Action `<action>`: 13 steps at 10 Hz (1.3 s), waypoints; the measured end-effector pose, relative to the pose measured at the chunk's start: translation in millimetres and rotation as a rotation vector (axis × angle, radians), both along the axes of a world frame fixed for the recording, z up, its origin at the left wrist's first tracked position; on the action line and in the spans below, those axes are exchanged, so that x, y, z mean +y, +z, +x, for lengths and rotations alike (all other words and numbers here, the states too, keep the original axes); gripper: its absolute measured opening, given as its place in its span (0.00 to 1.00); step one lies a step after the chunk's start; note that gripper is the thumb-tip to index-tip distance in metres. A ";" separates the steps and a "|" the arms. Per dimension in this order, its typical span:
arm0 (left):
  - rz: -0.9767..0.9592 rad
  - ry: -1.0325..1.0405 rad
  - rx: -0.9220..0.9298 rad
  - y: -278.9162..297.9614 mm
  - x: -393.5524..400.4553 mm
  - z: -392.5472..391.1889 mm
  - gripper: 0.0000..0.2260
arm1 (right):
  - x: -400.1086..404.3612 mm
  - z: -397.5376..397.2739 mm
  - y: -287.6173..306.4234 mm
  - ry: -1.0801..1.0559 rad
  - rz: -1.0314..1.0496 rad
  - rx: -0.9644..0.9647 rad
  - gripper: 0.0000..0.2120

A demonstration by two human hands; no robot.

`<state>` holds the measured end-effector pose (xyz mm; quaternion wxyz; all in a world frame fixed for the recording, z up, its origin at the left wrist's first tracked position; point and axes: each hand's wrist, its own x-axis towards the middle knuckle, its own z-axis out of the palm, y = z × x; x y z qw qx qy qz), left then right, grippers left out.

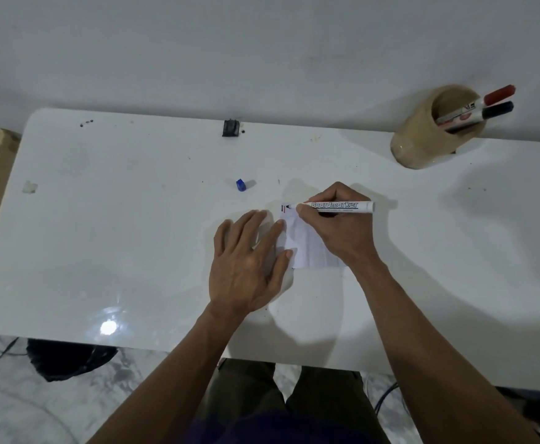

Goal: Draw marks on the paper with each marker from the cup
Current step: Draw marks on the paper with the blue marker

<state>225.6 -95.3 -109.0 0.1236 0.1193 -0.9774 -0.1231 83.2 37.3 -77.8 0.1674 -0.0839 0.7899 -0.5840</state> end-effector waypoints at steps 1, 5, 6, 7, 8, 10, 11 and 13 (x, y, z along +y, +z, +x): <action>-0.008 0.000 0.004 -0.7 -0.4 0.1 0.21 | -1.4 0.3 -0.3 -0.014 0.004 -0.004 0.08; -0.011 0.008 -0.001 -2.4 -0.1 -0.1 0.22 | -0.5 -2.0 -0.1 0.016 0.049 0.040 0.09; -0.008 0.008 0.007 -3.5 -0.2 0.0 0.22 | 0.2 -2.5 0.3 0.024 0.061 0.025 0.09; -0.010 0.006 0.001 -4.1 -0.6 0.1 0.22 | -0.1 -2.2 1.3 0.032 0.073 0.011 0.09; -0.005 0.005 0.007 -3.8 -0.4 0.1 0.22 | 0.0 -2.1 2.4 0.034 0.072 -0.011 0.09; -0.013 0.007 0.018 -3.8 0.3 0.3 0.22 | 0.4 -2.4 2.0 0.041 0.074 -0.011 0.09; -0.008 0.002 0.020 -4.7 0.4 0.2 0.22 | 0.1 -2.0 2.7 0.048 0.072 -0.007 0.09; 0.024 -0.007 -0.009 2.6 -0.8 0.4 0.22 | 4.3 -6.0 25.7 -0.032 -0.164 -0.183 0.10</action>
